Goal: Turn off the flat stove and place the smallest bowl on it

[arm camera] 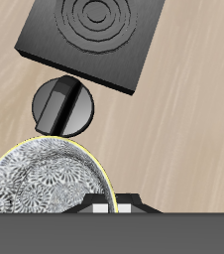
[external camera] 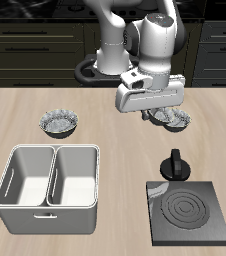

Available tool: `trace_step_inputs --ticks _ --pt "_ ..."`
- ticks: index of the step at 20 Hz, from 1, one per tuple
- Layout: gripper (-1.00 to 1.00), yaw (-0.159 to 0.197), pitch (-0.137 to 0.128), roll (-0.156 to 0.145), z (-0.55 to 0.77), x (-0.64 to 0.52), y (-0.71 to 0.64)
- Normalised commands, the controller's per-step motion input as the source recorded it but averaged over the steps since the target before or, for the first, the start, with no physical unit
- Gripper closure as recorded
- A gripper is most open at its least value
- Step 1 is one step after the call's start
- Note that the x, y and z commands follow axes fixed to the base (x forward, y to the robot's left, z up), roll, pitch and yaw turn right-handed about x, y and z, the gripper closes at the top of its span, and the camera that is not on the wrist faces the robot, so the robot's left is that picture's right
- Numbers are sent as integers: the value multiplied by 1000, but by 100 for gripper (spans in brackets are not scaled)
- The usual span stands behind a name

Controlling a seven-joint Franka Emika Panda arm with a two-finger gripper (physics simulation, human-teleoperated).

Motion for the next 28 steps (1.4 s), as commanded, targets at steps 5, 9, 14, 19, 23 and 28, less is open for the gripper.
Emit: trace_step_inputs --ticks 5,9,14,19,23,28 --pt "100 26 -27 25 308 148 382" --pt "100 15 -30 -19 270 256 192" --pt "100 -6 -18 -29 222 355 90" --pt "100 -3 11 -22 64 377 148" --pt "100 -30 20 -26 79 362 76" --pt "100 -6 -3 -6 58 316 173"
